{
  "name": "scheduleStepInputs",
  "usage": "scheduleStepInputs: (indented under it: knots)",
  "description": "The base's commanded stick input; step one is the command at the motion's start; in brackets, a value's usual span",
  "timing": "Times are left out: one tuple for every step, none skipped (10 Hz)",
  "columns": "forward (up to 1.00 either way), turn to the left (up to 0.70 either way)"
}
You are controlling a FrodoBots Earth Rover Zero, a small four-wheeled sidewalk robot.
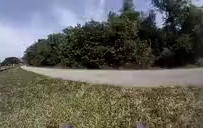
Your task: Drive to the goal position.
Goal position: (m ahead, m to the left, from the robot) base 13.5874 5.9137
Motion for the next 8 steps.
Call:
scheduleStepInputs:
  knots:
    - [0.70, 0.00]
    - [0.70, 0.00]
    - [0.70, 0.00]
    - [0.70, 0.00]
    - [0.70, 0.00]
    - [0.70, 0.00]
    - [0.70, 0.00]
    - [0.70, 0.00]
